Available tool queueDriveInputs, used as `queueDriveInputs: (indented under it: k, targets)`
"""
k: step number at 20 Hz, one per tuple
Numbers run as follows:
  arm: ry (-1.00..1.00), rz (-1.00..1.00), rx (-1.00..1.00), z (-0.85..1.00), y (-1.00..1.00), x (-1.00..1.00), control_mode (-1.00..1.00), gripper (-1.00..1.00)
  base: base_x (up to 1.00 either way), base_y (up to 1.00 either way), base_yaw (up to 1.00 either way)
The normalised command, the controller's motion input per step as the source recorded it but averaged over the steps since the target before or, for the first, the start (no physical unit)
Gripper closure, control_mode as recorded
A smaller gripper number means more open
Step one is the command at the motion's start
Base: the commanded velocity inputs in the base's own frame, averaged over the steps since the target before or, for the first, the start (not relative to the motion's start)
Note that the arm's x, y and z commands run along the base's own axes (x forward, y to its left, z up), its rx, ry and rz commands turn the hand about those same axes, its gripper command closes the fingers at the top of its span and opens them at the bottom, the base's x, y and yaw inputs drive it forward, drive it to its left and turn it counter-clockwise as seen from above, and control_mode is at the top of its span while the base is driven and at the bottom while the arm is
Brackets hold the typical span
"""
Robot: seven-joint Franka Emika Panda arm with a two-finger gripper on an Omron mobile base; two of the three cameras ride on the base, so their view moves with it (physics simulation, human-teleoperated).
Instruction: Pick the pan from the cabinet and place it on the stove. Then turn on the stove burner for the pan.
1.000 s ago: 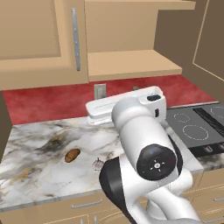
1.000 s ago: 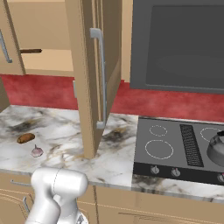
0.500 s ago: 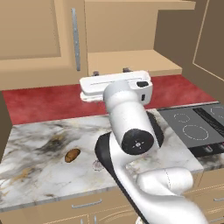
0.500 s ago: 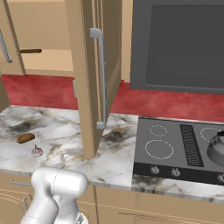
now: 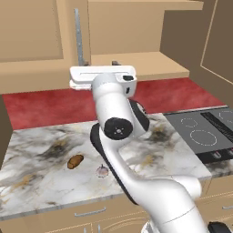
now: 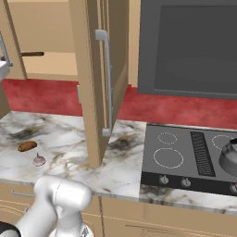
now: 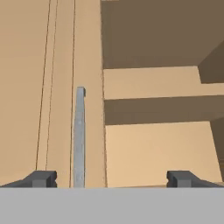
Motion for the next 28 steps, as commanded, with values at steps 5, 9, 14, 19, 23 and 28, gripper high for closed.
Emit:
queueDriveInputs:
  k: [5,9,14,19,23,28]
  targets:
    - [0.0,-0.02,0.04,0.13,0.27,0.45,-1.0,-1.0,0.0,0.0,0.0]
    - [0.02,-0.01,0.0,0.05,0.24,0.53,-1.0,-1.0,0.0,0.0,0.0]
    - [0.07,0.0,0.0,0.0,0.08,0.51,-1.0,-1.0,0.0,0.0,0.0]
    - [0.05,0.0,0.0,0.0,0.07,0.48,-1.0,-1.0,0.0,0.0,0.0]
    - [0.0,0.0,0.0,0.0,0.23,0.29,-1.0,-1.0,0.0,0.0,0.0]
    - [0.0,0.0,0.0,-0.02,0.12,0.21,-1.0,-1.0,0.0,0.0,0.0]
